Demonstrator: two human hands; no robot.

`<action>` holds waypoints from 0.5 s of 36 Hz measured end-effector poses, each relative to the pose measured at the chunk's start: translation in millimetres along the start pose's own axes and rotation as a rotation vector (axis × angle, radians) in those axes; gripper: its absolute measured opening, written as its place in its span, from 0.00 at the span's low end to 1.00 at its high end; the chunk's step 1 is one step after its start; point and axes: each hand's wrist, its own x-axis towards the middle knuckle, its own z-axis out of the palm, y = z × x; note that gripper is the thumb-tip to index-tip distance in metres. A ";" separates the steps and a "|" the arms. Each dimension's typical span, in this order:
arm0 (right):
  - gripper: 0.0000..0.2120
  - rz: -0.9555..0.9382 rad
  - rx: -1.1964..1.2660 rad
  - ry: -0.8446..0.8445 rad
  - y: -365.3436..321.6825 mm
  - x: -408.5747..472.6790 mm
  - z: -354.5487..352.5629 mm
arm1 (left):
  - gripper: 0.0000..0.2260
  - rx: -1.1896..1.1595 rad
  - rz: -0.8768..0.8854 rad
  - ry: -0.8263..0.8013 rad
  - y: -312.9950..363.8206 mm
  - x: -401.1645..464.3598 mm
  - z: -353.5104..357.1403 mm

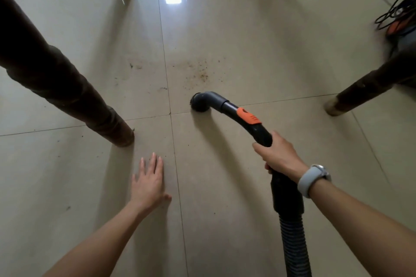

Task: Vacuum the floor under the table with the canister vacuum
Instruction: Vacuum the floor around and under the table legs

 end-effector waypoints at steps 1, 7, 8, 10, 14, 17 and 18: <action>0.10 0.013 0.011 0.022 3.7 3.1 -5.4 | 0.50 0.000 0.002 0.007 -1.1 -0.4 0.5; 0.12 0.166 0.171 0.239 25.0 24.5 -39.1 | 0.49 -0.006 -0.001 0.018 -2.5 -0.7 1.9; 0.12 0.168 0.183 0.248 23.6 26.3 -38.6 | 0.49 -0.005 -0.002 0.014 -2.2 -0.3 1.6; 0.13 0.143 0.196 0.236 14.8 26.7 -29.2 | 0.50 -0.003 -0.006 0.007 -1.9 0.9 0.4; 0.12 0.045 0.151 0.063 -11.7 13.6 4.5 | 0.50 -0.009 -0.006 0.005 -0.7 2.4 -0.9; 0.11 -0.048 0.038 -0.116 -29.0 -1.2 23.4 | 0.51 -0.001 -0.015 0.004 -0.7 1.8 -0.1; 0.11 -0.071 -0.005 -0.153 -32.4 -4.0 25.8 | 0.51 0.001 -0.016 0.009 -0.9 1.6 0.4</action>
